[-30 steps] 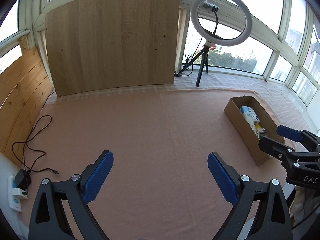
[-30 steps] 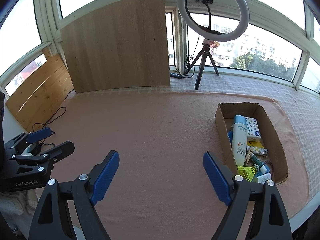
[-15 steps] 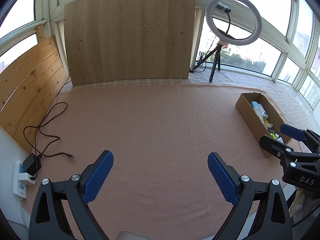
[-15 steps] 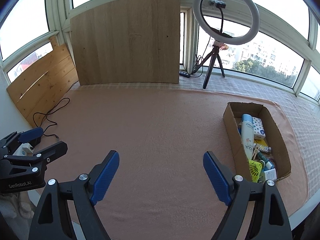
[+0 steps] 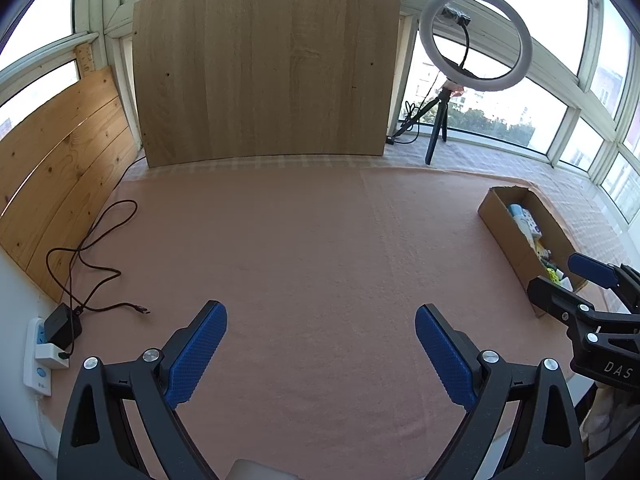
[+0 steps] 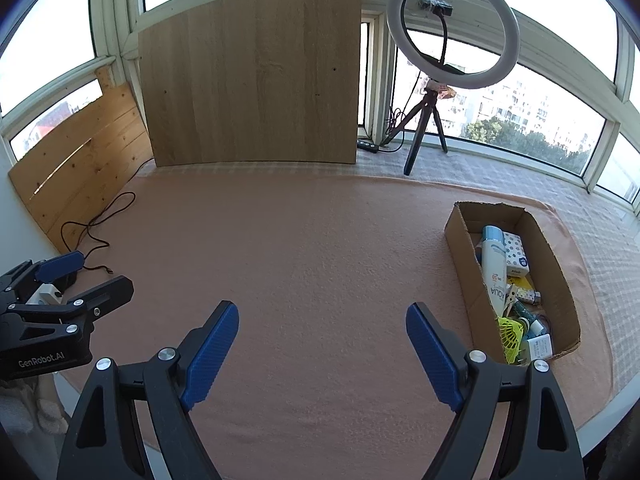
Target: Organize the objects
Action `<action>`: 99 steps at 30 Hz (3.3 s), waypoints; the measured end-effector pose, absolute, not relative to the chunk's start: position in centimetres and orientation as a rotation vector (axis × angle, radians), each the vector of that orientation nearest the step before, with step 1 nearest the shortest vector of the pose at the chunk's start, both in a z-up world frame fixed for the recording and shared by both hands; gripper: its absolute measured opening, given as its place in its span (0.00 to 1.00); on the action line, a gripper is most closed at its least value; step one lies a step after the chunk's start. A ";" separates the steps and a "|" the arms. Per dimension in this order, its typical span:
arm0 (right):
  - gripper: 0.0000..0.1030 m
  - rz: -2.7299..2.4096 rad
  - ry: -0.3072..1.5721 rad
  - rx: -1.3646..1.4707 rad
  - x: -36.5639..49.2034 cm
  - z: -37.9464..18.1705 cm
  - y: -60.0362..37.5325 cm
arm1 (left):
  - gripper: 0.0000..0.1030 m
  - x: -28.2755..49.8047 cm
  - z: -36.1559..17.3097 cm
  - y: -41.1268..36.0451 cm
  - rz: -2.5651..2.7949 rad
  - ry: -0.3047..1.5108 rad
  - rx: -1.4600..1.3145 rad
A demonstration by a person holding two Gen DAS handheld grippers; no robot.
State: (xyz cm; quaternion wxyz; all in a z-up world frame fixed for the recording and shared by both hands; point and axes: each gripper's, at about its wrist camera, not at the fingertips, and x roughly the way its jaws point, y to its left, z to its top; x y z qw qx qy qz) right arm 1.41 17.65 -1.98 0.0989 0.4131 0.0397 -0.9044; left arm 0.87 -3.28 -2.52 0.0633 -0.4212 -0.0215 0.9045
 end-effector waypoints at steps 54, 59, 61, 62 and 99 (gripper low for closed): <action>0.81 -2.676 0.117 1.254 0.5 -2.6 17.9 | 0.94 -0.4 -3.3 -2.6 2.725 -0.051 -1.291; 0.81 -2.682 0.117 1.259 0.3 -2.7 18.0 | 0.94 -0.4 -3.2 -2.7 2.725 -0.053 -1.290; 0.81 -2.686 0.122 1.261 0.2 -2.7 17.9 | 0.94 -0.4 -3.2 -2.6 2.724 -0.052 -1.291; 0.81 -2.687 0.123 1.262 0.2 -2.7 17.9 | 0.94 -0.5 -3.2 -2.6 2.722 -0.050 -1.291; 0.81 -2.658 0.136 1.320 -0.9 -4.1 17.2 | 0.94 -1.9 -4.6 -3.3 2.697 -0.043 -1.302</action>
